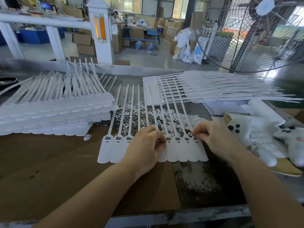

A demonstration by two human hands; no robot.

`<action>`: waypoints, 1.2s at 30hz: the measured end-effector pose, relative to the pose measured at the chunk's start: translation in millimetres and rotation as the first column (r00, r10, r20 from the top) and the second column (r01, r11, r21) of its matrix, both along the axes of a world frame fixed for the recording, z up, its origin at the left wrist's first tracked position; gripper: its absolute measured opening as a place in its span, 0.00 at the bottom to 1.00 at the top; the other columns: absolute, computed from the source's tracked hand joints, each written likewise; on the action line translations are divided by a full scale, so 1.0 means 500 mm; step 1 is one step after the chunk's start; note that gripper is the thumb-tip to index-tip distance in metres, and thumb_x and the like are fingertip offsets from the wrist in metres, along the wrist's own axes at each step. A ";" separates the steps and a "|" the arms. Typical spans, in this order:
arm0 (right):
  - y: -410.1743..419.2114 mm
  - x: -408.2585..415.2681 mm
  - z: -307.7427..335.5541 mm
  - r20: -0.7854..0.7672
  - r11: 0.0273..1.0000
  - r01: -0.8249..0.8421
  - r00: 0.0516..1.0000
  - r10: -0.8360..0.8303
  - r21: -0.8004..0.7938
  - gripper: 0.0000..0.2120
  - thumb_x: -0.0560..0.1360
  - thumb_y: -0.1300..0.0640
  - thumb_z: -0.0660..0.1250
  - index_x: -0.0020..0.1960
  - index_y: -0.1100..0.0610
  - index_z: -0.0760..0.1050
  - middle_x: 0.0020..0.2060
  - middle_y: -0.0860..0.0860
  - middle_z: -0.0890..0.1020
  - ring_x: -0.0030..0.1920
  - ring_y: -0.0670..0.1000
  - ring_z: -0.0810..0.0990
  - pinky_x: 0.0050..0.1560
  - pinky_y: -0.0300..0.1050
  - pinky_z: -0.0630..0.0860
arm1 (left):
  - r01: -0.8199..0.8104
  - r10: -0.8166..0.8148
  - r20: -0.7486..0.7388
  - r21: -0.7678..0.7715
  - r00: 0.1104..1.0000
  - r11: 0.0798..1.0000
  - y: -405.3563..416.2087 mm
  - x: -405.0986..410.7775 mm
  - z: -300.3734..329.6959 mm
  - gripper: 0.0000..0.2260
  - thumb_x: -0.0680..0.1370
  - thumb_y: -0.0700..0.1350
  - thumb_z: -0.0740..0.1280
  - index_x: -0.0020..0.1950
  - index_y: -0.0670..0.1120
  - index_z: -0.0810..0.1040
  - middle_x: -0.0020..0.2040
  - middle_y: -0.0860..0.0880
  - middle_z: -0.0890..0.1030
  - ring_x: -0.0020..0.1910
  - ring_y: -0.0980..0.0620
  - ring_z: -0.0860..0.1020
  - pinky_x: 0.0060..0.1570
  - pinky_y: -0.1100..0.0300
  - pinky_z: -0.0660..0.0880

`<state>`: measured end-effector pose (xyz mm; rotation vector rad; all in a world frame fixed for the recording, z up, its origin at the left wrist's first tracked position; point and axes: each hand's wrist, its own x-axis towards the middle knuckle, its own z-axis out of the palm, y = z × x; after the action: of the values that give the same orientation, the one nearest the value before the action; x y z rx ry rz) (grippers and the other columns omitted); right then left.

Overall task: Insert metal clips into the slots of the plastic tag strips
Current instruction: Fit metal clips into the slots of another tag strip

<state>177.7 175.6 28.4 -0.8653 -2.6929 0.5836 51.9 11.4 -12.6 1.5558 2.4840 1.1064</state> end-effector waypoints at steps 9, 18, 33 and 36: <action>0.003 -0.004 -0.001 -0.002 1.000 0.010 1.000 -0.010 0.023 0.05 0.72 0.63 0.70 0.43 0.54 0.82 0.44 0.49 0.82 0.48 0.50 0.80 0.55 0.47 0.75 | 0.005 -0.005 0.002 0.012 1.000 1.000 0.000 -0.001 -0.003 0.05 0.77 0.46 0.66 0.51 0.51 0.79 0.48 0.58 0.70 0.54 0.56 0.69 0.57 0.64 0.67; 0.008 -0.006 0.000 -0.053 0.999 0.025 0.998 -0.022 0.044 0.06 0.73 0.62 0.70 0.46 0.54 0.83 0.39 0.45 0.79 0.42 0.45 0.77 0.47 0.37 0.71 | 0.012 -0.012 -0.022 0.008 1.000 1.000 -0.001 -0.001 -0.003 0.05 0.78 0.47 0.65 0.52 0.51 0.79 0.48 0.58 0.70 0.54 0.57 0.68 0.54 0.68 0.63; -0.038 -0.110 -0.046 -0.061 0.971 0.119 0.992 -0.109 0.209 0.16 0.77 0.64 0.61 0.62 0.53 0.76 0.56 0.53 0.76 0.56 0.53 0.75 0.58 0.45 0.70 | 0.008 -0.008 -0.045 0.006 0.999 1.000 -0.001 0.001 -0.003 0.06 0.78 0.48 0.65 0.53 0.51 0.79 0.53 0.56 0.73 0.56 0.56 0.68 0.51 0.69 0.60; -0.036 -0.121 -0.052 -0.028 0.960 0.144 0.990 -0.141 0.242 0.16 0.77 0.62 0.61 0.63 0.51 0.76 0.56 0.53 0.74 0.55 0.55 0.75 0.56 0.48 0.71 | 0.009 -0.009 -0.035 0.008 0.999 1.000 0.000 0.001 -0.003 0.06 0.77 0.47 0.65 0.53 0.51 0.79 0.52 0.55 0.73 0.55 0.56 0.68 0.52 0.68 0.61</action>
<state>117.3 157.6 2.5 -0.9724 -2.5934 0.2189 52.5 11.3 -13.9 1.6014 2.4950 1.0995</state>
